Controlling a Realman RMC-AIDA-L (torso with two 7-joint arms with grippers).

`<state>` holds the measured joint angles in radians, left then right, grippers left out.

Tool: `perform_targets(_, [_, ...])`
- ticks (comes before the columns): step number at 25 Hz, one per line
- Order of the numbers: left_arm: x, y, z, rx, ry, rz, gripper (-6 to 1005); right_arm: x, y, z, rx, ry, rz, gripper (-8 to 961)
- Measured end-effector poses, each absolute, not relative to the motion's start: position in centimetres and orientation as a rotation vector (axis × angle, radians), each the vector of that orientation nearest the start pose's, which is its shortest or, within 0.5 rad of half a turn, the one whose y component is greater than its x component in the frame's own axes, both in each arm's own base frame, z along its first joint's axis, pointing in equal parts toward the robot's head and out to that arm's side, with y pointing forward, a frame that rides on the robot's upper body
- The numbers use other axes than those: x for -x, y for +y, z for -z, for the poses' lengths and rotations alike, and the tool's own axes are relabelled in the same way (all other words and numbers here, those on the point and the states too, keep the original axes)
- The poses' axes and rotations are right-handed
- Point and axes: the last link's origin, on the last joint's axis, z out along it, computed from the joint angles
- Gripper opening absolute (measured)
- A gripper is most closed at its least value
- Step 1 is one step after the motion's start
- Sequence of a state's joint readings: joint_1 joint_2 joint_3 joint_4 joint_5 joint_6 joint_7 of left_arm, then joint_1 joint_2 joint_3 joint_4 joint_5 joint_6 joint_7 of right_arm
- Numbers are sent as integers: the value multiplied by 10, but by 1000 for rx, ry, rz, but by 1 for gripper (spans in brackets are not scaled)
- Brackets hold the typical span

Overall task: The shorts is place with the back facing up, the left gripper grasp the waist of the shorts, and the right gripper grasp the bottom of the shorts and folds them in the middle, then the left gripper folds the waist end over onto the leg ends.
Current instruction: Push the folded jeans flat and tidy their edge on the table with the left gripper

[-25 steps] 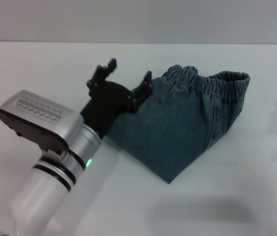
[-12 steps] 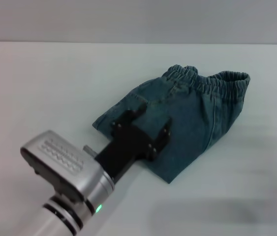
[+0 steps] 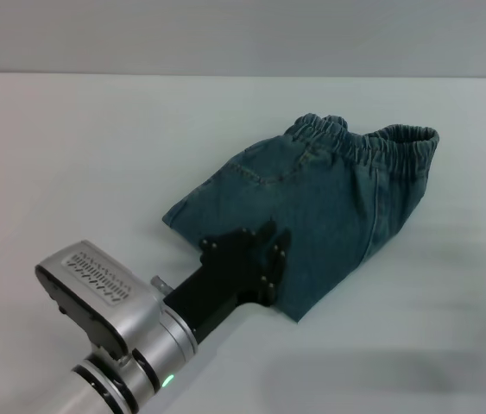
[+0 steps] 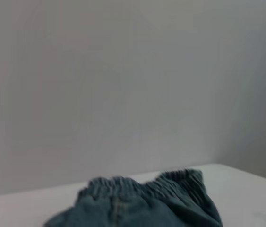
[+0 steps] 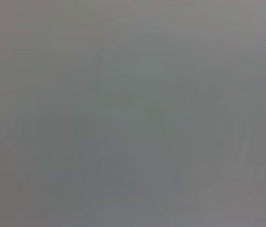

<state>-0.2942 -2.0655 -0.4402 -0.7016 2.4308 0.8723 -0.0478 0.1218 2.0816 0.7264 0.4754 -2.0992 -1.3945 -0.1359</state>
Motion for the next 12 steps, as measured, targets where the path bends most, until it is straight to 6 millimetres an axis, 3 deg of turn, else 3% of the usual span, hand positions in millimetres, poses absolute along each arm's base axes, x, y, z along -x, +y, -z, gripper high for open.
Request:
perform_targets(6, [224,252,153,2294,-563,802,135,-325,248,13,1340,483,-736,43])
perform_targets(12, [231,262,156,2340,-621,763,32,-322,249,14,1337,491,-753,43])
